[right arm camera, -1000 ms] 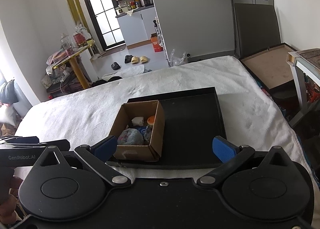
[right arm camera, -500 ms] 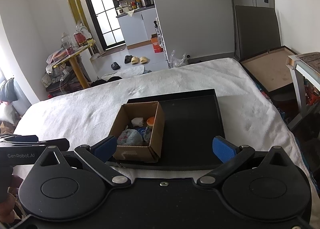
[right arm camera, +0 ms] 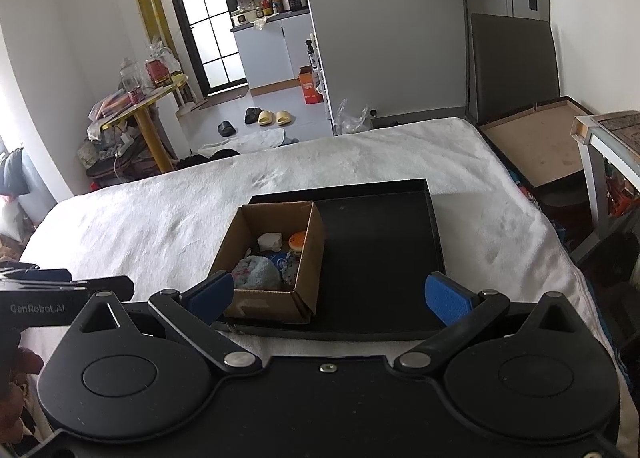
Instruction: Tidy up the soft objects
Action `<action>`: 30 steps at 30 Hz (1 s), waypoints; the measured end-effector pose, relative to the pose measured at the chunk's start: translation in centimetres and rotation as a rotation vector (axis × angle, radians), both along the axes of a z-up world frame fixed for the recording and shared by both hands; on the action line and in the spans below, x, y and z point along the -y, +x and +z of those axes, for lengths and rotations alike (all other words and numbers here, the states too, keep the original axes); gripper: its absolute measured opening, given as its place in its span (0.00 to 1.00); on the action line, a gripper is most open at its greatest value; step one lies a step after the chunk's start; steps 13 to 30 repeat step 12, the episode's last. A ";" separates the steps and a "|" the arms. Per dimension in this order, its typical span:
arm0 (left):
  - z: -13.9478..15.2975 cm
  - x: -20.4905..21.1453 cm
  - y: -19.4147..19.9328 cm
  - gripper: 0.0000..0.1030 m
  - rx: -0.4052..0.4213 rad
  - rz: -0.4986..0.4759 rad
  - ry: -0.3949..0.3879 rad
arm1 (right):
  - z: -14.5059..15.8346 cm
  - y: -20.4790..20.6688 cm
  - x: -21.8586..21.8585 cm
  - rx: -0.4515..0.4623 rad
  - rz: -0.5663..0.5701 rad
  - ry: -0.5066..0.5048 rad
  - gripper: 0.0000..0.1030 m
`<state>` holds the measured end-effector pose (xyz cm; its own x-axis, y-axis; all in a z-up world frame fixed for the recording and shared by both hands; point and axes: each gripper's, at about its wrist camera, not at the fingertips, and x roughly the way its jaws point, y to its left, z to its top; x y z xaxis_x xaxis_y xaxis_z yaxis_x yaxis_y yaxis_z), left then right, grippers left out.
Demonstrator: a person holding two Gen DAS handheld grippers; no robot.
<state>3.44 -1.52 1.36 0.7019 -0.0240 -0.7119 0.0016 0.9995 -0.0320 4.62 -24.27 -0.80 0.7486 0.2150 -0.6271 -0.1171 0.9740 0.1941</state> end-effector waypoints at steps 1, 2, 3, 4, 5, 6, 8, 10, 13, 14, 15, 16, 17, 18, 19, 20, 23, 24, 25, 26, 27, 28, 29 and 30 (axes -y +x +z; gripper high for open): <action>0.0 0.0 0.0 0.97 0.001 -0.001 0.001 | 0.0 0.1 0.0 -0.001 -0.001 -0.001 1.00; 0.0 0.1 -0.1 0.97 0.003 -0.002 0.003 | 0.0 0.2 -0.1 -0.001 0.001 -0.004 1.00; 0.0 0.1 -0.1 0.97 0.006 -0.003 0.004 | 0.0 0.2 -0.1 -0.001 0.004 -0.007 1.00; 0.0 0.2 -0.2 0.97 0.010 -0.005 0.004 | 0.0 0.2 -0.1 -0.001 0.005 -0.009 1.00; 0.0 0.2 -0.3 0.97 0.015 -0.006 0.003 | -0.1 0.1 -0.1 -0.002 0.006 -0.008 1.00; 0.1 0.2 -0.4 0.97 0.020 -0.008 0.001 | -0.1 0.1 -0.1 -0.002 0.007 -0.008 1.00; 0.1 0.3 -0.5 0.97 0.022 -0.010 0.003 | -0.1 0.1 -0.1 -0.001 0.006 -0.008 1.00; 0.0 0.4 -0.5 0.97 0.023 -0.009 0.008 | -0.1 0.1 -0.1 -0.002 0.006 -0.005 1.00; 0.0 0.4 -0.6 0.97 0.022 -0.012 0.010 | -0.1 0.1 -0.1 -0.007 0.003 -0.003 1.00; 0.0 0.4 -0.6 0.97 0.022 -0.012 0.010 | -0.1 0.1 -0.1 -0.007 0.003 -0.003 1.00; 0.0 0.4 -0.6 0.97 0.022 -0.012 0.010 | -0.1 0.1 -0.1 -0.007 0.003 -0.003 1.00; 0.0 0.4 -0.6 0.97 0.022 -0.012 0.010 | -0.1 0.1 -0.1 -0.007 0.003 -0.003 1.00; 0.0 0.4 -0.6 0.97 0.022 -0.012 0.010 | -0.1 0.1 -0.1 -0.007 0.003 -0.003 1.00; 0.0 0.4 -0.6 0.97 0.022 -0.012 0.010 | -0.1 0.1 -0.1 -0.007 0.003 -0.003 1.00; 0.0 0.4 -0.6 0.97 0.022 -0.012 0.010 | -0.1 0.1 -0.1 -0.007 0.003 -0.003 1.00; 0.0 0.4 -0.6 0.97 0.022 -0.012 0.010 | -0.1 0.1 -0.1 -0.007 0.003 -0.003 1.00; 0.0 0.4 -0.6 0.97 0.022 -0.012 0.010 | -0.1 0.1 -0.1 -0.007 0.003 -0.003 1.00; 0.0 0.4 -0.6 0.97 0.022 -0.012 0.010 | -0.1 0.1 -0.1 -0.007 0.003 -0.003 1.00; 0.0 0.4 -0.6 0.97 0.022 -0.012 0.010 | -0.1 0.1 -0.1 -0.007 0.003 -0.003 1.00; 0.0 0.4 -0.6 0.97 0.022 -0.012 0.010 | -0.1 0.1 -0.1 -0.007 0.003 -0.003 1.00; 0.0 0.4 -0.6 0.97 0.022 -0.012 0.010 | -0.1 0.1 -0.1 -0.007 0.003 -0.003 1.00; 0.0 0.4 -0.6 0.97 0.022 -0.012 0.010 | -0.1 0.1 -0.1 -0.007 0.003 -0.003 1.00; 0.0 0.4 -0.6 0.97 0.022 -0.012 0.010 | -0.1 0.1 -0.1 -0.007 0.003 -0.003 1.00; 0.0 0.4 -0.6 0.97 0.022 -0.012 0.010 | -0.1 0.1 -0.1 -0.007 0.003 -0.003 1.00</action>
